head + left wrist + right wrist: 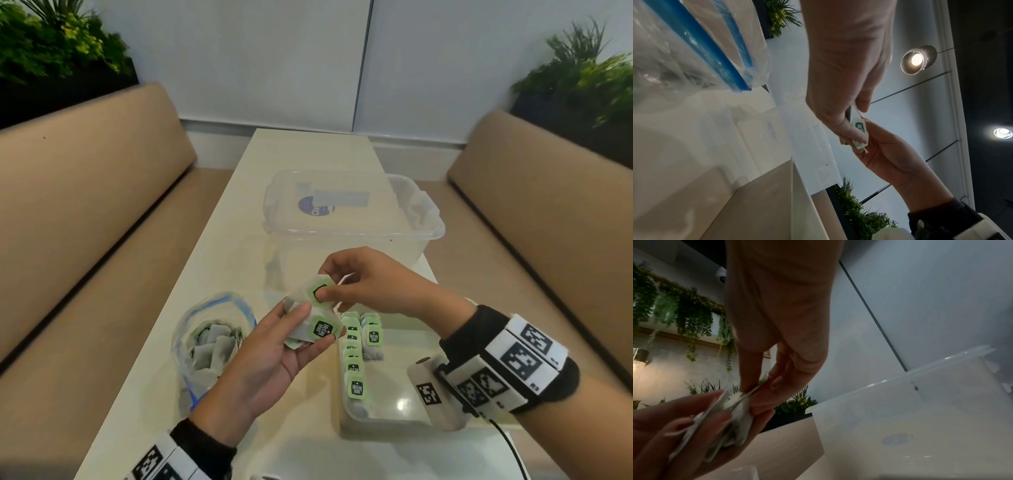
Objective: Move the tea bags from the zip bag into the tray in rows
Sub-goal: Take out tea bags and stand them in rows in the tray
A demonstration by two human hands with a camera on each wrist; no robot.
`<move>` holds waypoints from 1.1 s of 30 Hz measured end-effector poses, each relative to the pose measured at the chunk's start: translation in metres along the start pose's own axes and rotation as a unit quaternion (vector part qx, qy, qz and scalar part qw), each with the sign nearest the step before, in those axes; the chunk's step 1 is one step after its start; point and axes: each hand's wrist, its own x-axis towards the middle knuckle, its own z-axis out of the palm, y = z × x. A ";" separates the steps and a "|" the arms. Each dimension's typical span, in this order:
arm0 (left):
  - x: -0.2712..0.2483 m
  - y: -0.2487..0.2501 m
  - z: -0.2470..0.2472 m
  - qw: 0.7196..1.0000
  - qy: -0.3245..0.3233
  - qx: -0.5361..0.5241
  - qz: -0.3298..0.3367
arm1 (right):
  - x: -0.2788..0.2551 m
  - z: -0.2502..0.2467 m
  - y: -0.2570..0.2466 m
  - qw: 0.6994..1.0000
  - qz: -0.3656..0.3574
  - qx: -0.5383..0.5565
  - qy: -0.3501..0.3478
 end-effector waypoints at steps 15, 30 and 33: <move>-0.006 -0.006 0.006 0.999 -0.034 0.032 -0.009 | -0.007 -0.019 -0.026 0.986 -0.127 -0.083 0.071; -0.009 -0.004 0.013 0.988 -0.040 0.139 0.046 | -0.012 -0.032 -0.060 0.960 -0.138 -0.242 -0.035; -0.009 -0.004 0.017 0.985 -0.014 0.156 0.071 | -0.013 -0.032 -0.055 0.958 -0.130 -0.255 -0.035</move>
